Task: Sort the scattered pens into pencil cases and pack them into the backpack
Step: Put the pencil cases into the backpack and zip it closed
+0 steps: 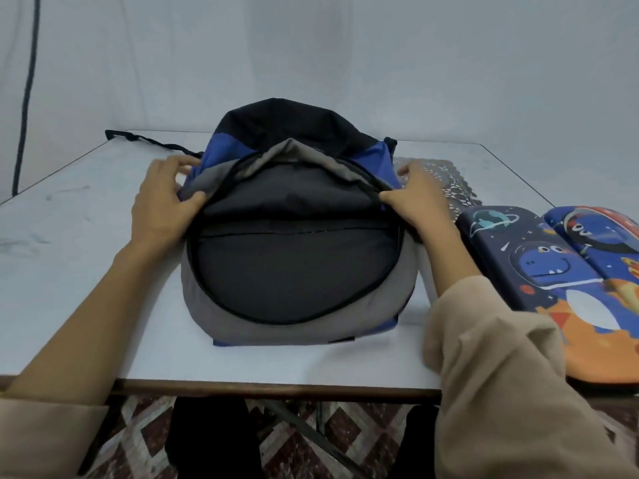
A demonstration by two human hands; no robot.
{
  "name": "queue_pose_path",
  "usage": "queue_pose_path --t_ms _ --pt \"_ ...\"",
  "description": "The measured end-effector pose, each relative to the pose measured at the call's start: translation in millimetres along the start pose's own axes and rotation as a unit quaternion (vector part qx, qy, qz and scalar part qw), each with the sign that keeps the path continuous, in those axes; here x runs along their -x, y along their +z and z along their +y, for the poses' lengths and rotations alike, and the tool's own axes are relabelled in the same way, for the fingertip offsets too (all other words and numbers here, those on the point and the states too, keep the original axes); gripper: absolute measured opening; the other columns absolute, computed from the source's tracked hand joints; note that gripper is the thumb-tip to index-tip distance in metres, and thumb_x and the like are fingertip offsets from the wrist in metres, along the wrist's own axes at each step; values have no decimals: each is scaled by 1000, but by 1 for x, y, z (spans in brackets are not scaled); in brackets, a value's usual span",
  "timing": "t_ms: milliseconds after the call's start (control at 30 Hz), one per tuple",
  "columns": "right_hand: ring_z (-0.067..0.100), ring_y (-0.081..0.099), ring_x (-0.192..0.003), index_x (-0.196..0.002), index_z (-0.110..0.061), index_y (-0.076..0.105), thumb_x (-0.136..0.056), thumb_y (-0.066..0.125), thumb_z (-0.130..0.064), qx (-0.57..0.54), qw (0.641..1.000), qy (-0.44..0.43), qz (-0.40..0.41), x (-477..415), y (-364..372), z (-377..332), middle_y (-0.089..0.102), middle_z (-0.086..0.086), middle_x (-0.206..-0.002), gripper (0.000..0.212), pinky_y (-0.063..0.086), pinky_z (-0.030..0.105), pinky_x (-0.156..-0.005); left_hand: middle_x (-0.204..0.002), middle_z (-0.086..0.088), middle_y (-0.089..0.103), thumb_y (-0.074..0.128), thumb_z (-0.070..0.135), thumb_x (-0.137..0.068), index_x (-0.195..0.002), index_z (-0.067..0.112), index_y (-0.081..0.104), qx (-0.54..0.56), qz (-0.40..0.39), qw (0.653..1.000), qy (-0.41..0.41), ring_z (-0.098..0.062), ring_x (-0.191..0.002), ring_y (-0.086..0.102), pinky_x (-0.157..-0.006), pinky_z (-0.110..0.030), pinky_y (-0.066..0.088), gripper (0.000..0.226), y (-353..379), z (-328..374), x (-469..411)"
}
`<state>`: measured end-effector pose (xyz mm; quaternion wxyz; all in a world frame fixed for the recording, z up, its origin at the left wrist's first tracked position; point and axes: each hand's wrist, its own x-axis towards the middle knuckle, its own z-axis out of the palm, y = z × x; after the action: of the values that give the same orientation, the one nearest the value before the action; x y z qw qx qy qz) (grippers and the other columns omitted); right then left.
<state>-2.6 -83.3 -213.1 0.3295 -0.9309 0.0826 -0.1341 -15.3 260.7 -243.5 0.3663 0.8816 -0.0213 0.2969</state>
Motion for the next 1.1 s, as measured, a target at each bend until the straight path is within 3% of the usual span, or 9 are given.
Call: queue_pose_path --t_ms 100,200,300,400,500,600,667,867,1100 --pt "27 52 -108 -126 -23 50 -71 64 -17 -30 991 -98 87 6 -2 -12 49 7 -119 57 45 45 -91 -119 1 58 58 24 -85 -113 21 67 -51 39 976 209 -22 -109 54 -92 -33 40 29 -3 12 -6" --pt "15 57 -93 -108 -21 64 -66 59 -14 -127 959 -211 143 18 -5 -33 58 3 -104 42 47 26 -80 -129 1 59 61 48 -87 -123 19 64 -124 -33 933 337 -21 -122 53 -104 -47 35 46 6 28 -7" --pt "2 56 -65 -83 -13 71 -71 62 -2 -191 934 -294 63 37 3 -52 65 -5 -76 19 41 10 -64 -147 4 46 45 71 -82 -146 28 41 -177 -187 918 302 -14 -137 37 -118 -43 16 77 23 37 -3" --pt "0 59 -66 -82 -16 73 -76 66 -7 -77 939 -324 -80 50 21 -55 66 -10 -73 13 50 19 -67 -144 1 50 41 68 -87 -148 35 33 -158 -216 935 235 -21 -134 41 -115 -40 24 70 34 41 -5" --pt "18 59 -105 -115 -20 68 -90 60 -26 110 936 -292 -162 54 37 -53 65 1 -115 27 49 40 -93 -130 -10 60 46 52 -95 -142 29 42 -181 -179 946 200 -33 -124 49 -99 -47 40 53 41 49 -7" --pt "24 17 -147 -150 -24 32 -101 40 -42 189 918 -264 -227 61 47 -50 17 8 -160 53 12 46 -120 -114 -18 64 43 45 -99 -136 21 48 -159 -99 969 163 -40 -111 55 -91 -50 42 44 40 67 -19" --pt "20 -3 -150 -154 -30 14 -103 26 -47 220 907 -251 -257 64 51 -47 -4 4 -163 56 -4 45 -120 -112 -20 65 43 45 -100 -130 19 51 -134 -51 980 138 -43 -107 56 -89 -50 42 41 34 85 -37" --pt "18 5 -150 -154 -33 15 -103 24 -46 229 898 -251 -279 63 41 -50 6 2 -163 53 2 43 -120 -116 -16 63 43 47 -98 -128 18 50 -111 40 983 143 -40 -109 55 -87 -42 39 43 10 146 -75" --pt "18 1 -150 -154 -33 10 -104 22 -45 249 885 -247 -306 64 36 -53 1 2 -163 53 -1 43 -120 -119 -9 63 41 44 -98 -129 11 51 -62 128 975 169 -33 -111 53 -85 -35 37 47 -2 178 -87"
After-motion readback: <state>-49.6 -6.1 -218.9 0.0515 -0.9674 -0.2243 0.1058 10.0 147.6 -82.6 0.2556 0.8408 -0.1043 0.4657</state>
